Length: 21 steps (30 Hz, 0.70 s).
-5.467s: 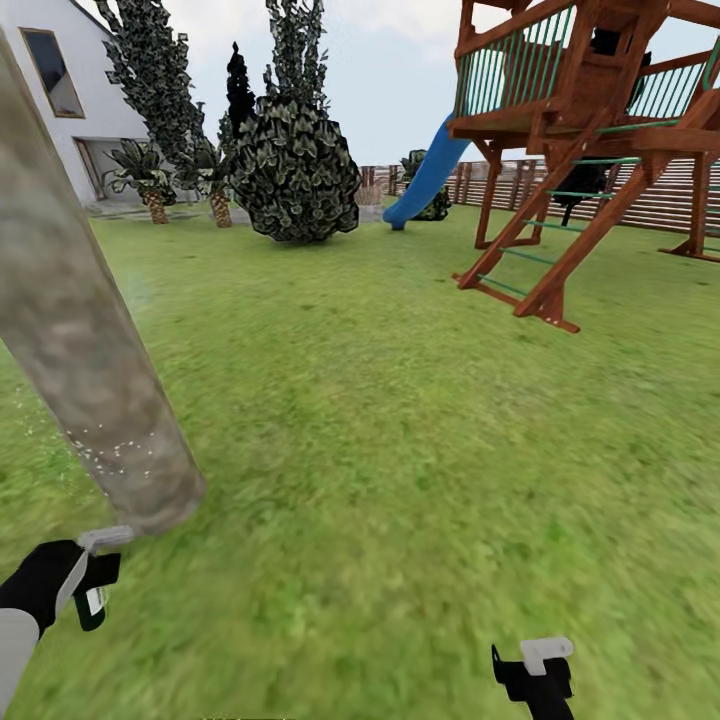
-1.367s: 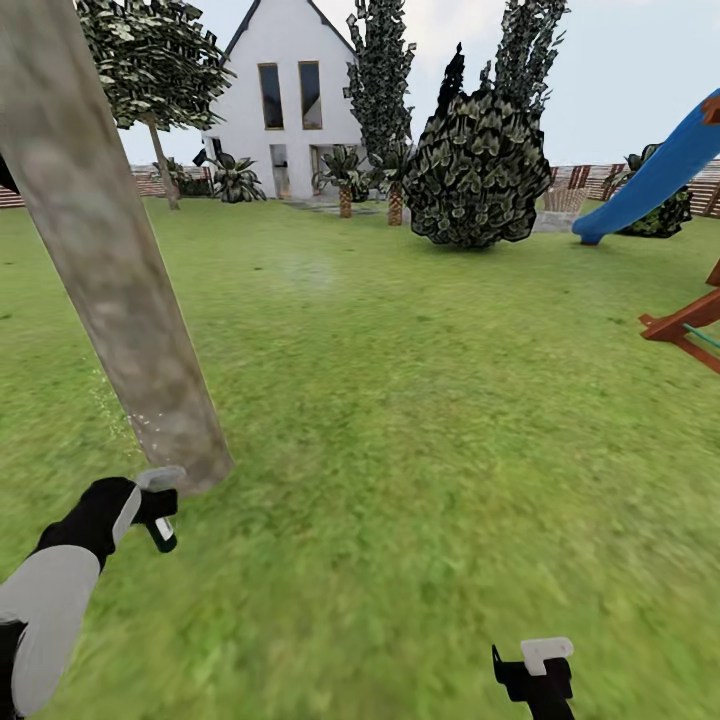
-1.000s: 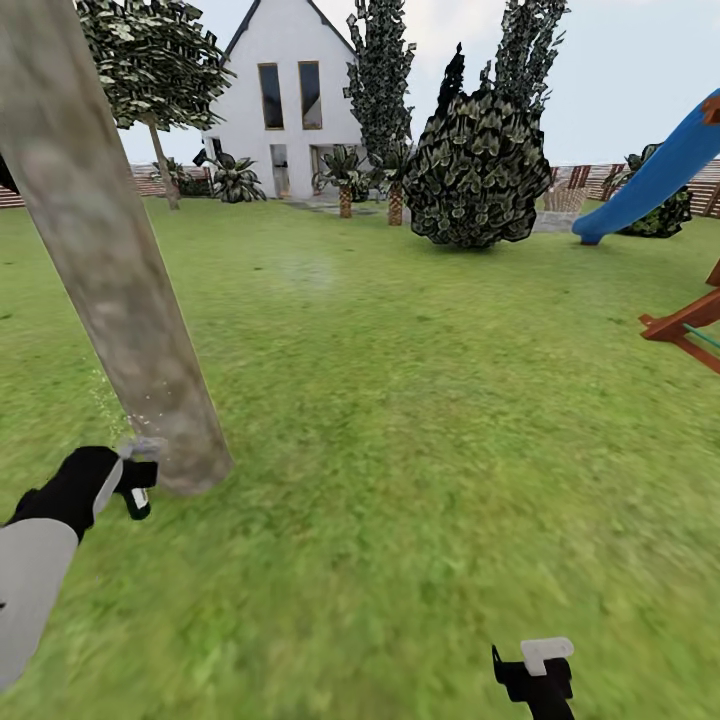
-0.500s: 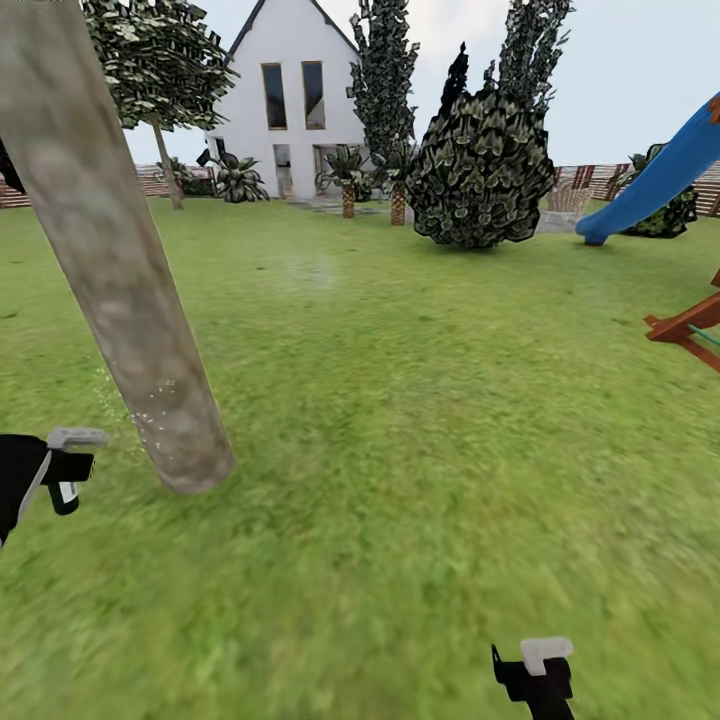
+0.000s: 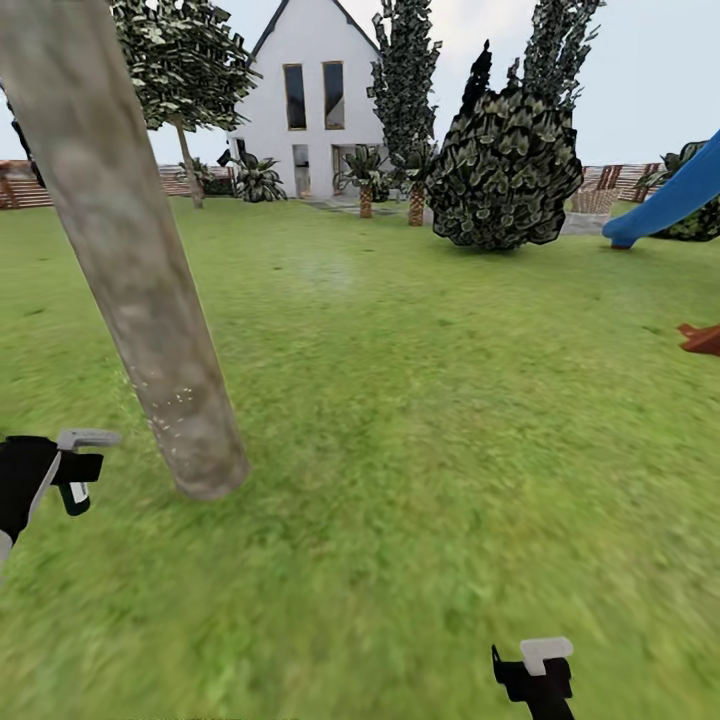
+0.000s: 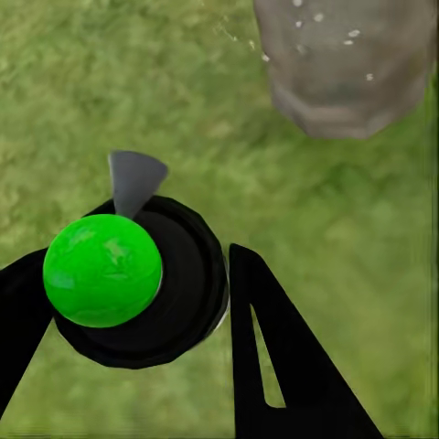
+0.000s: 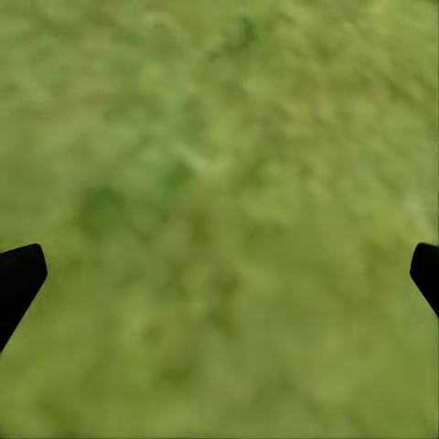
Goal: In the garden, pick up the pesticide atomizer on the floor and spray pesticide onto both trees until each tree trunk is fully covered.
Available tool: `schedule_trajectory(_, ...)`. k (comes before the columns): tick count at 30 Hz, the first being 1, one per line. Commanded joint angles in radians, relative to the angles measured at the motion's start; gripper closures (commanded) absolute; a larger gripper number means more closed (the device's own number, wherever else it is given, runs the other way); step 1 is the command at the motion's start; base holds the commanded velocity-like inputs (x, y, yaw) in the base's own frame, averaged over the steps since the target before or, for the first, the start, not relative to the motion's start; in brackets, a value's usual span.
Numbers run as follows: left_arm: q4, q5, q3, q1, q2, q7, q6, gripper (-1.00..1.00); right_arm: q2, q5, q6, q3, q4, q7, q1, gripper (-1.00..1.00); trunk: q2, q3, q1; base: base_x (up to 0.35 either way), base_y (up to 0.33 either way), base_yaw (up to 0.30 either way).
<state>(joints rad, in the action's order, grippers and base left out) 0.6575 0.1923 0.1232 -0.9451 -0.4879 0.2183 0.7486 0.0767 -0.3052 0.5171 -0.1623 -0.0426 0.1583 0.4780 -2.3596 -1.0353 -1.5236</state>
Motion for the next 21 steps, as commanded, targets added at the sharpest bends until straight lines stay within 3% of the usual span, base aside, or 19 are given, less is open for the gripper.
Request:
schedule_trajectory(1, 0.001, 0.020, 0.004, 0.000, 0.023, 0.009, 0.001, 1.00, 0.000, -0.011, 0.003, -0.006, 0.001, 0.004, 0.001, -1.00, 0.000, -0.001, 0.000, 0.005, 0.002, 0.201)
schedule_trajectory(4, -0.002, 0.021, 0.004, 0.002, 0.075, 0.008, 0.001, 1.00, 0.000, -0.011, 0.003, -0.006, 0.001, 0.004, 0.001, -1.00, 0.000, -0.001, 0.000, 0.002, 0.001, 0.058)
schedule_trajectory(10, -0.072, 0.025, 0.005, 0.002, 0.038, 0.008, -0.011, 1.00, 0.000, -0.011, 0.003, -0.006, 0.001, 0.003, 0.001, -1.00, 0.000, -0.001, 0.000, 0.000, 0.000, 0.001)
schedule_trajectory(15, -0.062, 0.018, 0.006, 0.026, 0.057, 0.005, -0.014, 1.00, 0.000, -0.011, 0.003, -0.006, 0.001, 0.003, 0.001, -1.00, 0.000, -0.001, 0.000, 0.013, -0.155, 0.000)
schedule_trajectory(21, -0.059, 0.015, 0.010, 0.028, 0.060, -0.005, -0.013, 1.00, 0.000, -0.011, 0.003, -0.006, 0.001, 0.003, 0.001, -1.00, 0.000, -0.001, 0.000, 0.175, -0.235, 0.000)
